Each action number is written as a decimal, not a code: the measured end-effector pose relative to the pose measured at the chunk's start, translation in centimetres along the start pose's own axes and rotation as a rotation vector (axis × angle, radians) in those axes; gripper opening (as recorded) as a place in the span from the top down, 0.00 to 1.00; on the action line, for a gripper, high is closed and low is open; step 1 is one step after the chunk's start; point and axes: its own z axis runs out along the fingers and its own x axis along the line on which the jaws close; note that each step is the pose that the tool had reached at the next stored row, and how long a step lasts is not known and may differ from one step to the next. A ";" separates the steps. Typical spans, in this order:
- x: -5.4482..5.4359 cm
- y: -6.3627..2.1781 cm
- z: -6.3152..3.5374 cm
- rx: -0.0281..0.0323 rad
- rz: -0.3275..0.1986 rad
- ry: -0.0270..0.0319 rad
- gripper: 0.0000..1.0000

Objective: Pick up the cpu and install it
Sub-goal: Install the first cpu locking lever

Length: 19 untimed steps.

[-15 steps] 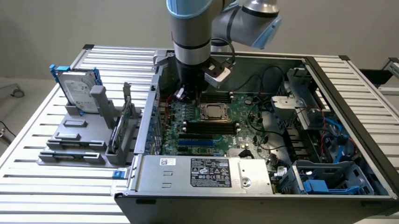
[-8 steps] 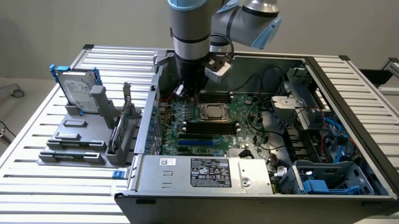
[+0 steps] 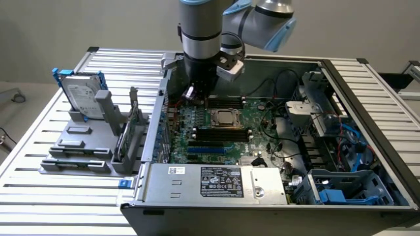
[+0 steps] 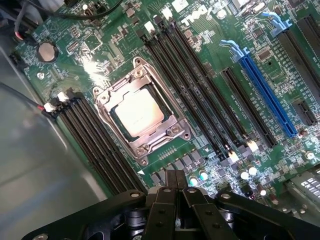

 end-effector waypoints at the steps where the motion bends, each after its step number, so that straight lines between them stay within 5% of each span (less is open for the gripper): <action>1: 0.0 -0.03 -0.05 0.0006 -0.012 -0.0018 0.89; 9: 0.3 -0.18 -0.44 0.0078 -0.102 -0.0104 0.89; 19: 0.8 -0.53 -0.69 0.0194 -0.204 -0.0143 0.89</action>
